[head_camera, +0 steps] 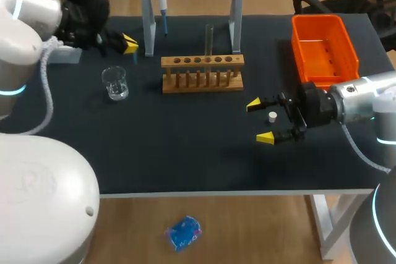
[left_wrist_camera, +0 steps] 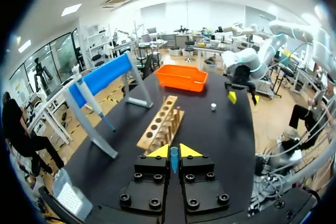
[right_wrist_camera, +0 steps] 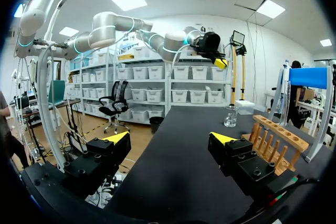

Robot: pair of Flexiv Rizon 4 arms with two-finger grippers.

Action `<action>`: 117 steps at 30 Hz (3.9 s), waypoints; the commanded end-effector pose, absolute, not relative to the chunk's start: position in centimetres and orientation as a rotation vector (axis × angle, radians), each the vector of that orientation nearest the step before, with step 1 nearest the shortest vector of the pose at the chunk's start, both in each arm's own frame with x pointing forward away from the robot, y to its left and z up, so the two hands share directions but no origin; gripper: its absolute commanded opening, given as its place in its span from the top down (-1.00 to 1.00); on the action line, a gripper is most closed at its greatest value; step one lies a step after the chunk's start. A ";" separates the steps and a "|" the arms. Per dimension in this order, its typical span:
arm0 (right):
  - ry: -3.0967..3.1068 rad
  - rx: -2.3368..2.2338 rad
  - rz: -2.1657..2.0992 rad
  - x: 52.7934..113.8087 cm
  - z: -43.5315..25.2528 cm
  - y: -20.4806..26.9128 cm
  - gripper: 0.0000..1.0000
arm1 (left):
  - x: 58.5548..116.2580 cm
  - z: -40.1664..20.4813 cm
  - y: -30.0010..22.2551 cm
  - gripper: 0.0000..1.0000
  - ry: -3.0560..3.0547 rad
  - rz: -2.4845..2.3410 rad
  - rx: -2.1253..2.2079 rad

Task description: Invert the test tube, pick up the pipette, mount the tip to pipette, aspirate from beaker and dispense into the tube, eject the tip, return the pipette, and cap with the stopper.

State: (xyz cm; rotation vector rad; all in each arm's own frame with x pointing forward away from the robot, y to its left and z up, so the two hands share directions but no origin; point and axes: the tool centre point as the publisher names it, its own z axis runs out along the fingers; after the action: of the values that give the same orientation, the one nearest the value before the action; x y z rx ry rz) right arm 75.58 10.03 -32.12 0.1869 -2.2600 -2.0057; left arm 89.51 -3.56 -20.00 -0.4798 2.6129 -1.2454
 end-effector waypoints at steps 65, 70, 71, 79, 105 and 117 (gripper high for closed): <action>-2.154 0.155 -2.086 84.6 -31.8 17.3 -1.00 | 84.5 -25.9 -20.8 1.00 2.724 -1.395 -0.296; -2.154 0.164 -2.084 85.4 -31.6 18.6 -1.00 | 84.5 -26.3 -21.3 1.00 2.738 -1.396 -0.292; -2.156 0.168 -2.083 85.5 -31.5 18.8 -1.00 | 84.5 -26.3 -21.3 1.00 2.739 -1.397 -0.292; -2.165 0.180 -2.086 85.3 -31.4 19.8 -0.95 | 84.9 -26.7 -21.5 1.00 2.752 -1.387 -0.301; -2.180 0.204 -2.080 84.5 -31.1 21.0 0.22 | 85.6 -27.4 -21.0 1.00 2.751 -1.345 -0.400; -2.178 0.203 -2.086 84.4 -31.0 20.9 0.61 | 85.6 -27.8 -20.9 1.00 2.755 -1.343 -0.425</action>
State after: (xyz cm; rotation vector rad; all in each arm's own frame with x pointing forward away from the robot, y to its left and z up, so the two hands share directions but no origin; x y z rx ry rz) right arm 84.47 21.00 -31.00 0.2042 -2.1767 -2.0831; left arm 85.55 -20.78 -27.75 -0.4221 2.7528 -1.3483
